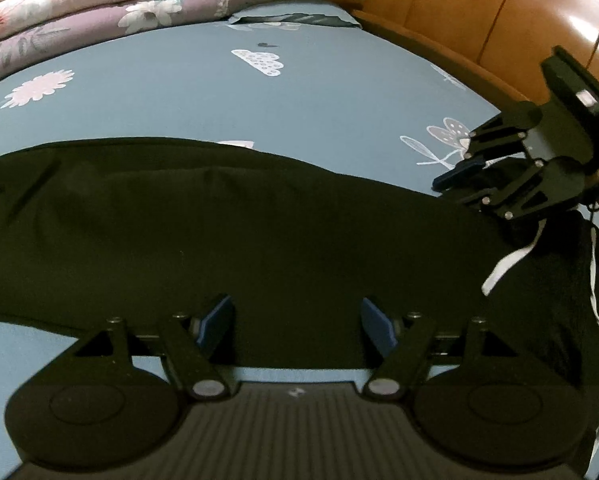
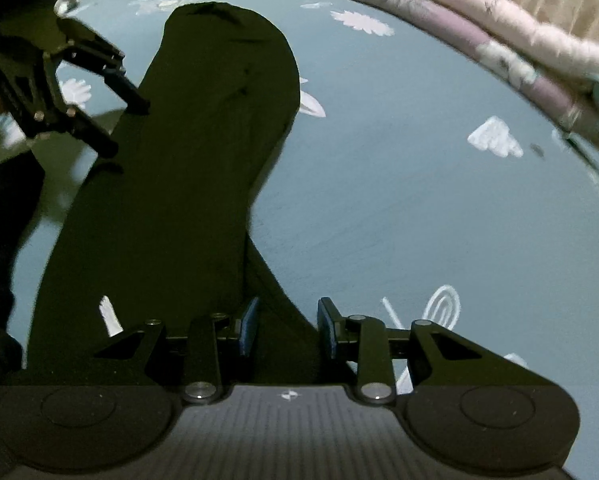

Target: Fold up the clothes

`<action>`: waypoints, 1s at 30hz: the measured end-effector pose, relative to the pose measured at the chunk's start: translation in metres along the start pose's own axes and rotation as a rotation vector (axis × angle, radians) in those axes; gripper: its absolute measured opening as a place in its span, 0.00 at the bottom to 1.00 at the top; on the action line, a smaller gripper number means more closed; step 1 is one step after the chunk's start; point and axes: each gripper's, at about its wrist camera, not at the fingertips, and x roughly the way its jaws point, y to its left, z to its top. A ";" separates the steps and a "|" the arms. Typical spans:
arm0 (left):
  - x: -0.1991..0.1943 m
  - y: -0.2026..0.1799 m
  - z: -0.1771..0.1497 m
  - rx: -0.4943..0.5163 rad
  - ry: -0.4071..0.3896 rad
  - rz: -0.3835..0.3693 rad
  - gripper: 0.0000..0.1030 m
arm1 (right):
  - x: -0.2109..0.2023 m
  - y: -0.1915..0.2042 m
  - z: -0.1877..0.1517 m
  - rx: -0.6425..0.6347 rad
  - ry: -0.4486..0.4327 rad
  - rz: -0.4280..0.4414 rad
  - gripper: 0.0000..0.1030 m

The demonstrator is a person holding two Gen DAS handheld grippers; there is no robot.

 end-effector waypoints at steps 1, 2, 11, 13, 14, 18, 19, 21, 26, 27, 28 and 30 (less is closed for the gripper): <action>0.000 0.000 0.000 0.000 0.001 0.000 0.71 | 0.000 -0.002 -0.001 0.019 0.002 0.020 0.35; 0.000 0.001 -0.001 0.001 0.001 0.000 0.71 | 0.000 -0.003 -0.001 0.036 0.004 0.037 0.33; -0.001 0.000 -0.003 0.003 0.003 -0.005 0.71 | -0.017 0.009 0.001 0.066 -0.037 -0.079 0.07; -0.002 -0.001 -0.004 0.005 0.003 -0.005 0.71 | -0.018 0.006 0.005 0.074 -0.043 -0.109 0.06; -0.003 -0.001 -0.004 0.005 0.003 -0.006 0.71 | -0.018 0.005 0.007 0.078 -0.046 -0.123 0.06; -0.005 0.001 -0.005 0.004 -0.001 -0.008 0.71 | -0.017 -0.007 0.010 0.100 -0.058 -0.183 0.05; -0.005 0.001 -0.005 0.003 -0.001 -0.007 0.71 | -0.017 -0.011 0.010 0.106 -0.061 -0.198 0.05; -0.006 0.001 -0.006 -0.001 -0.002 -0.007 0.71 | -0.016 -0.018 0.011 0.118 -0.068 -0.230 0.05; -0.009 0.002 -0.006 -0.003 -0.009 -0.012 0.71 | -0.022 -0.033 0.010 0.166 -0.080 -0.322 0.05; -0.009 0.002 -0.006 -0.002 -0.009 -0.012 0.71 | -0.024 -0.036 0.010 0.178 -0.082 -0.337 0.05; -0.010 0.002 -0.006 -0.001 -0.010 -0.011 0.71 | -0.025 -0.038 0.009 0.189 -0.084 -0.352 0.05; -0.011 0.002 -0.006 0.000 -0.011 -0.009 0.71 | -0.028 -0.044 0.008 0.210 -0.088 -0.380 0.05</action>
